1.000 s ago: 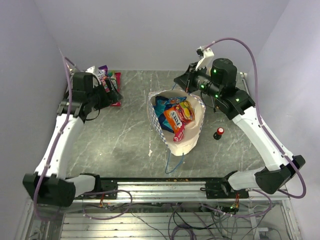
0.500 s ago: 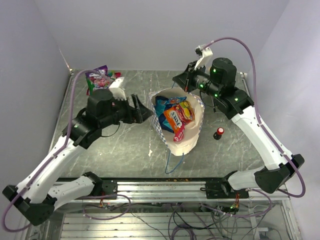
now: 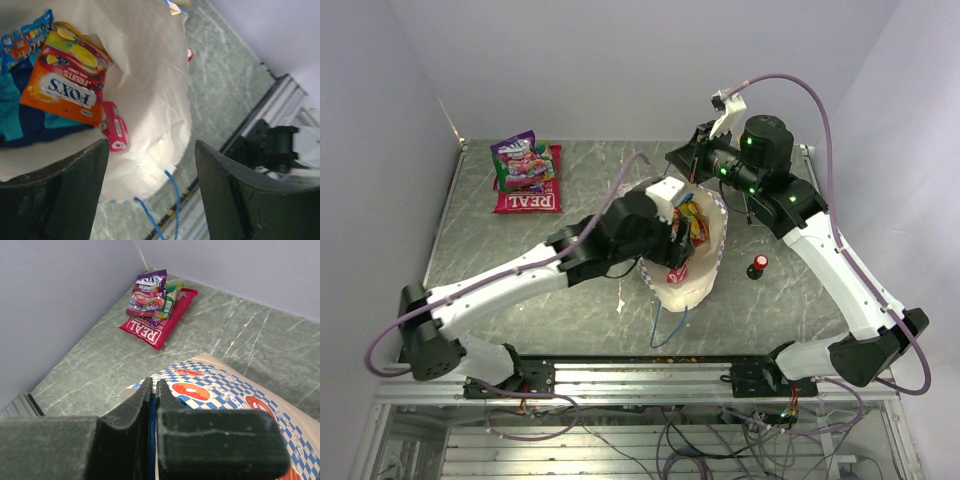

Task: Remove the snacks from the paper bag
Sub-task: Take out the snack from the paper bag.

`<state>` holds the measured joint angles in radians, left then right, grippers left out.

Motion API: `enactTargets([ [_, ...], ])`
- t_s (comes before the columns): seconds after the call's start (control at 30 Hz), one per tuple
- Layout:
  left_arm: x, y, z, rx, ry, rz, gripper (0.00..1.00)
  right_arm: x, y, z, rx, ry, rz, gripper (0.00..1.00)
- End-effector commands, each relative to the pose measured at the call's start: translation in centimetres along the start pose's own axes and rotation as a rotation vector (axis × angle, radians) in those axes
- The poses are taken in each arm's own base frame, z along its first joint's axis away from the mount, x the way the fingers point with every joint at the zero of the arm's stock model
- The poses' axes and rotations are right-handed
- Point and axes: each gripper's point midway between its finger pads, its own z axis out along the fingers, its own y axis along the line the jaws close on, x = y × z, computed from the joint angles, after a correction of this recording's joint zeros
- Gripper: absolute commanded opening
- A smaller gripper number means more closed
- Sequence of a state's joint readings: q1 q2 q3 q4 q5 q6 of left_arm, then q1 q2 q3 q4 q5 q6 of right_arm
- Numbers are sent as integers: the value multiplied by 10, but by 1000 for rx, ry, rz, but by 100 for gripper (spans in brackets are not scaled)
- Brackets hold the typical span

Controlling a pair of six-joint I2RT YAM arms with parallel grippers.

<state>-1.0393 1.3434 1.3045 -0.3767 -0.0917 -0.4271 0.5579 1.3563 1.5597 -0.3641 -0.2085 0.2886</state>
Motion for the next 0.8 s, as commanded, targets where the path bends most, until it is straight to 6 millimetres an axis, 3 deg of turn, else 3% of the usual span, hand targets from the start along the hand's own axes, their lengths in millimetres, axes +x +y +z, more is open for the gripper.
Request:
enactTargets([
  [0.0, -15, 10, 32, -90, -48, 124, 75, -15, 0, -9, 14, -52, -7, 0],
  [0.27, 37, 31, 78, -94, -40, 205, 65, -24, -3, -10, 39, -73, -13, 0],
  [0.47, 61, 43, 118, -134, 30, 280, 59, -25, -4, -12, 52, -70, -16, 0],
  [0.6, 65, 62, 136, -212, 40, 352, 53, -27, -3, -14, 50, -66, -23, 0],
  [0.77, 67, 93, 152, -277, 65, 364, 57, -29, -5, -17, 65, -60, -41, 0],
])
